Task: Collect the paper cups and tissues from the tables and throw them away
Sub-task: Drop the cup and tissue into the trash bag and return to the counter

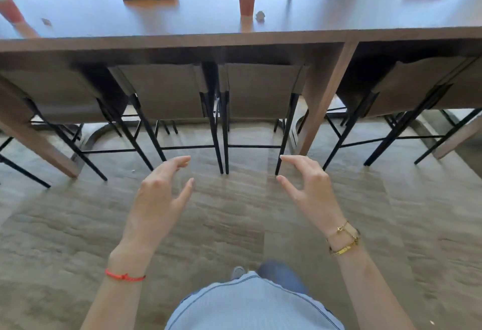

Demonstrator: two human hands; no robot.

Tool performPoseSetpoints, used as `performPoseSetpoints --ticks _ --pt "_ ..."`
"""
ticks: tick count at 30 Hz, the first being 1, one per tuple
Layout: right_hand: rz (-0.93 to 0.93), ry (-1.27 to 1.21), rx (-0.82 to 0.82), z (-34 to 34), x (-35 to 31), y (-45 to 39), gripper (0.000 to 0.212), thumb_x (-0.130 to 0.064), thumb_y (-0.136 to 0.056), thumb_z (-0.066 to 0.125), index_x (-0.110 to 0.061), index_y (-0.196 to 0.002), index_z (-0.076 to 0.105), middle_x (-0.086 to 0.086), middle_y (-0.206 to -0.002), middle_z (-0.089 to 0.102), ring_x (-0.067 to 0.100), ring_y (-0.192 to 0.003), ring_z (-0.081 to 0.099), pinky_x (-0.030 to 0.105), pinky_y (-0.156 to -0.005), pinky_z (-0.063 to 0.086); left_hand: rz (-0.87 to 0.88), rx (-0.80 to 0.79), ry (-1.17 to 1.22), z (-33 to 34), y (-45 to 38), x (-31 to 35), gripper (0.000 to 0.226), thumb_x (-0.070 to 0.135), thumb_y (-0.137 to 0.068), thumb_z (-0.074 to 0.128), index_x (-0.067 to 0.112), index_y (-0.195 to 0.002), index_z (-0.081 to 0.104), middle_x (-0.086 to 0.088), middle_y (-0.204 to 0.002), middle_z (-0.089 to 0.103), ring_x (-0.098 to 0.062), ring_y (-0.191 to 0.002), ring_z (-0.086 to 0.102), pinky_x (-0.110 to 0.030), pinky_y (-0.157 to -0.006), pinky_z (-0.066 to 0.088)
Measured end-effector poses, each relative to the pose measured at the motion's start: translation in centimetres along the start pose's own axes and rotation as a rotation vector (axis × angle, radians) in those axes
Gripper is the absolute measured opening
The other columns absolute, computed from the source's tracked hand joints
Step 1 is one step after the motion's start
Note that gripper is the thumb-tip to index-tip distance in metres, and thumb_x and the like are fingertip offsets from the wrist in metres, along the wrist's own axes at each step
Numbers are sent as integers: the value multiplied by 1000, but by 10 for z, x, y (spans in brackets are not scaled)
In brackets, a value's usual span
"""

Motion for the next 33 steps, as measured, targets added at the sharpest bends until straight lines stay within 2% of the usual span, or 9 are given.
performPoseSetpoints --ticks 2,4,8,13,17,21,25,30,33 --pt "18 -3 3 4 5 -30 40 -23 -85 69 -16 -124 60 -5 -118 62 3 -112 48 21 -103 36 9 -1 2 4 -36 -6 43 19 -86 70 20 -127 58 7 -119 64 -8 -111 58 -15 -97 36" --pt "36 -8 3 9 13 -58 40 -24 -85 69 -17 -124 60 -6 -117 62 9 -113 51 26 -102 40 20 -2 13 9 -70 -12 43 19 -86 70 21 -127 58 9 -117 64 -7 -110 58 -16 -96 38" --pt "61 -1 19 21 37 -119 41 -26 -86 69 -21 -125 58 -12 -112 58 5 -110 49 22 -99 38 35 2 1 29 -137 -22 43 24 -87 67 25 -128 56 13 -120 63 1 -110 55 -16 -93 39" --pt "57 -15 16 32 72 -213 41 -25 -86 68 -22 -125 58 -10 -119 59 6 -117 49 24 -102 39 46 -1 29 60 -234 -26 42 27 -89 64 25 -130 54 14 -120 60 2 -113 53 -1 -95 30" --pt "17 -13 26 28 96 -304 41 -24 -86 68 -21 -125 58 -7 -122 60 8 -119 49 24 -104 38 75 43 32 79 -322 -16 43 21 -88 65 19 -130 56 9 -121 61 -2 -114 54 -10 -100 34" --pt "-23 -16 65 16 116 -403 40 -24 -87 67 -20 -125 58 -7 -122 61 8 -119 50 25 -104 39 80 101 35 94 -413 0 45 24 -89 64 20 -133 54 6 -127 60 -9 -121 53 -25 -103 40" --pt "-59 -1 72 9 135 -498 39 -27 -87 66 -21 -125 58 -8 -121 61 7 -118 50 24 -102 41 92 130 50 109 -498 11 47 26 -90 63 21 -135 51 6 -128 59 -10 -122 52 -27 -105 38" --pt "-41 17 65 19 153 -597 36 -23 -88 66 -15 -123 60 -2 -122 62 14 -117 52 22 -103 37 68 112 34 136 -582 13 53 25 -89 65 18 -139 46 4 -129 57 -11 -121 52 -30 -104 42" --pt "-31 47 36 31 162 -640 36 -23 -87 66 -15 -122 60 -2 -122 61 14 -117 52 16 -100 32 60 105 40 153 -620 8 56 25 -88 66 17 -140 44 3 -130 56 -11 -120 52 -25 -101 40"
Point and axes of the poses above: each hand's wrist, its own y-axis away from the middle knuckle, its own z-axis out of the palm, x = y × z, the point moved 1 cm from there along -y, towards the middle knuckle
